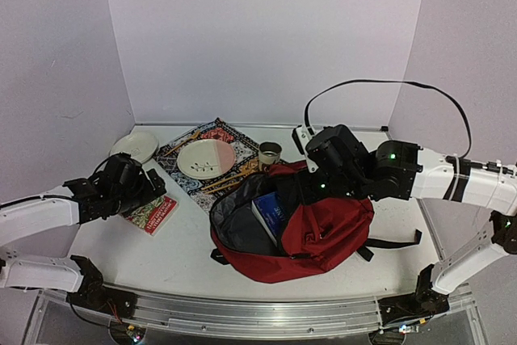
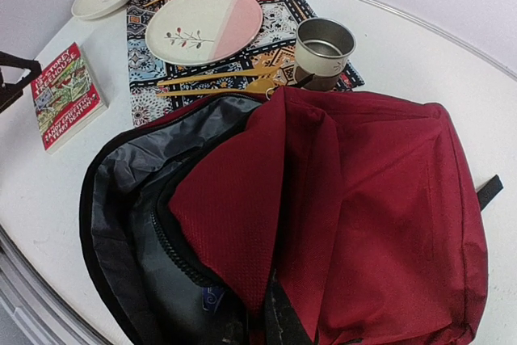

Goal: Pack the student bag
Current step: Place the student bag at the center of the board.

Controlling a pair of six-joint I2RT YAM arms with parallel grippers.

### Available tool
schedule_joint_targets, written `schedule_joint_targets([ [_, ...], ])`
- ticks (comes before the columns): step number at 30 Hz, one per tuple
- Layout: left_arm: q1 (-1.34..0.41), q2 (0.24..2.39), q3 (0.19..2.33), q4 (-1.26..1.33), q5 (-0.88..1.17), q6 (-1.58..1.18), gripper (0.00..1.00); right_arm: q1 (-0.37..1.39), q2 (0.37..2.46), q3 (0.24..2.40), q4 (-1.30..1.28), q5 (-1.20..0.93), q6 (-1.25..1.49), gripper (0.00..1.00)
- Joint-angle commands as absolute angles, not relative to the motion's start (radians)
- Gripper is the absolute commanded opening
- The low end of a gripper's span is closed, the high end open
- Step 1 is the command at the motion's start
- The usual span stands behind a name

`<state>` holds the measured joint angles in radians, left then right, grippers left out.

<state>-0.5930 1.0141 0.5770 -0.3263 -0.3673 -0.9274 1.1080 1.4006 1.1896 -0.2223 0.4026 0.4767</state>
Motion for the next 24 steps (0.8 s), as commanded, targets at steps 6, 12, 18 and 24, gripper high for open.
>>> schedule_joint_targets([
  [6,-0.229,1.185,0.760,-0.374,-0.100,-0.670,0.99,1.109,1.471,1.206,-0.194,0.230,0.488,0.14],
  [12,-0.091,1.362,0.873,-0.386,0.054,-0.568,0.99,1.137,1.549,1.235,-0.148,0.176,0.475,0.19],
  [18,0.035,1.512,0.933,-0.422,0.126,-0.508,1.00,1.175,1.617,1.260,-0.128,0.140,0.469,0.28],
  [24,0.068,1.627,0.980,-0.440,0.160,-0.485,0.99,1.202,1.665,1.259,-0.084,0.096,0.477,0.53],
])
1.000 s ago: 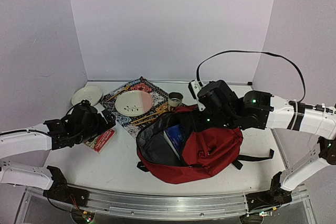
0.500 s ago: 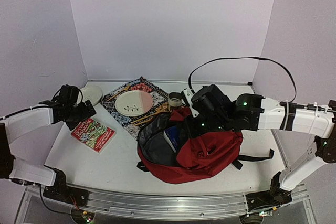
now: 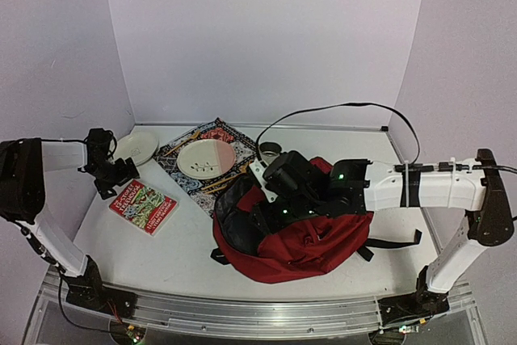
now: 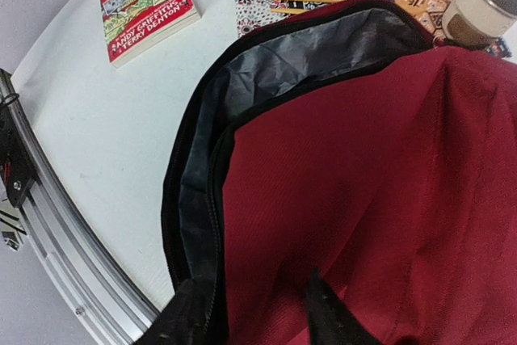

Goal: Pack the student bag
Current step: Place the student bag at the center of the board, then move the book to the center of the board.

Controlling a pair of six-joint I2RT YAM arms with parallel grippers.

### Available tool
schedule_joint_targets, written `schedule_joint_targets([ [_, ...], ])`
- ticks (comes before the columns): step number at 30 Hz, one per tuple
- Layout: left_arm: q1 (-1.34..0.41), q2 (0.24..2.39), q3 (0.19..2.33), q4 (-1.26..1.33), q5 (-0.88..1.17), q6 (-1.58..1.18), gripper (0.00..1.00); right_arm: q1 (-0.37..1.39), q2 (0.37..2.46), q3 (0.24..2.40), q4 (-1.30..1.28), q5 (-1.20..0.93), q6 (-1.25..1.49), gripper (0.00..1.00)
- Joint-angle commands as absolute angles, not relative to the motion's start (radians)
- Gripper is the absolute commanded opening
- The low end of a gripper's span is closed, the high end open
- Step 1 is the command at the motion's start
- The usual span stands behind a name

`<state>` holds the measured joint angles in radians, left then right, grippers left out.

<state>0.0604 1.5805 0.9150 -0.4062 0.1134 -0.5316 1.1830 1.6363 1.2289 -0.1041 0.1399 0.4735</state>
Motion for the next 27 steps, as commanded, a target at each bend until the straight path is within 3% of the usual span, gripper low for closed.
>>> schedule_joint_targets([
  [1,0.068,1.639,0.990,-0.443,0.154,-0.480,0.99,1.209,1.670,1.258,-0.077,0.090,0.480,0.57],
  [8,0.068,1.719,1.063,-0.478,0.053,-0.447,0.99,1.258,1.694,1.265,-0.047,0.075,0.494,0.80],
  [16,0.067,1.765,0.998,-0.492,0.121,-0.489,0.99,1.301,1.702,1.300,-0.027,0.083,0.481,0.94],
  [27,0.011,1.533,0.691,-0.488,0.199,-0.611,0.94,1.302,1.714,1.310,-0.008,0.092,0.469,0.98],
])
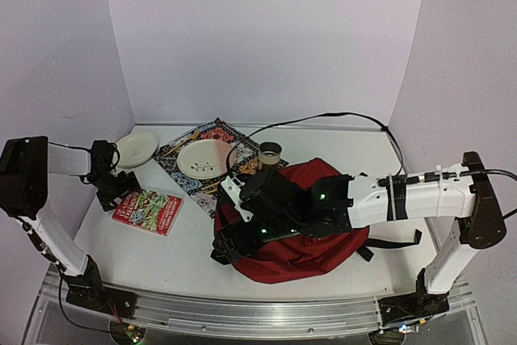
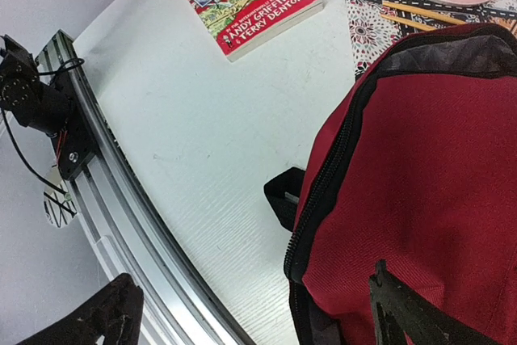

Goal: Pack the student bag
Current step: Move the book to the center of the board, then move the student bag to the center of the board.

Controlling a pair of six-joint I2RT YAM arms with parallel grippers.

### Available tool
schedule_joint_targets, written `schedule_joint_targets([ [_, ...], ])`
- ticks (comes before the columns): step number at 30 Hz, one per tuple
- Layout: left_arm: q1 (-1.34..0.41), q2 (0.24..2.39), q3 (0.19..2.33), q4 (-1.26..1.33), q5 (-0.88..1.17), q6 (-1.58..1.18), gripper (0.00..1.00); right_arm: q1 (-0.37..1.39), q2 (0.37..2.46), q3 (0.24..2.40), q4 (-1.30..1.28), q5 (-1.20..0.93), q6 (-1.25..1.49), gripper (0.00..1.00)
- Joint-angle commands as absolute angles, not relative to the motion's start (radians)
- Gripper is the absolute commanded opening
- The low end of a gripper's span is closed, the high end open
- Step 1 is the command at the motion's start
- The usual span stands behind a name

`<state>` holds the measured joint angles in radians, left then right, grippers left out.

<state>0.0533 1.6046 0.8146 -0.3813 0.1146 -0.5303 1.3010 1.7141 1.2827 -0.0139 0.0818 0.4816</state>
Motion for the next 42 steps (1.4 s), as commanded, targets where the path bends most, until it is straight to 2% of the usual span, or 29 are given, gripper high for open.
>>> schedule_joint_targets([
  [1,0.006,1.507,0.667,-0.488,0.201,-0.630,0.93,1.302,1.714,1.307,-0.009,0.094,0.469,0.98],
  [8,-0.162,1.349,0.537,-0.482,0.225,-0.740,0.89,1.302,1.733,1.333,0.039,0.081,0.459,0.98],
  [14,-0.168,1.160,0.482,-0.495,0.244,-0.774,0.90,1.302,1.813,1.437,0.065,0.033,0.422,0.98],
  [21,-0.168,1.049,0.552,-0.523,0.178,-0.786,0.95,1.304,1.987,1.556,0.072,-0.082,0.433,0.98],
  [25,-0.168,1.093,0.615,-0.522,0.108,-0.753,0.96,1.301,2.049,1.534,0.072,-0.081,0.467,0.98],
  [30,-0.168,1.260,0.739,-0.522,0.075,-0.670,0.97,1.270,2.066,1.423,0.072,-0.033,0.541,0.98],
  [34,-0.168,1.398,0.838,-0.522,0.084,-0.627,0.97,1.235,2.021,1.298,0.072,0.037,0.588,0.98],
  [42,-0.169,1.543,0.936,-0.523,0.112,-0.546,0.97,1.128,1.833,1.024,0.068,0.159,0.673,0.98],
])
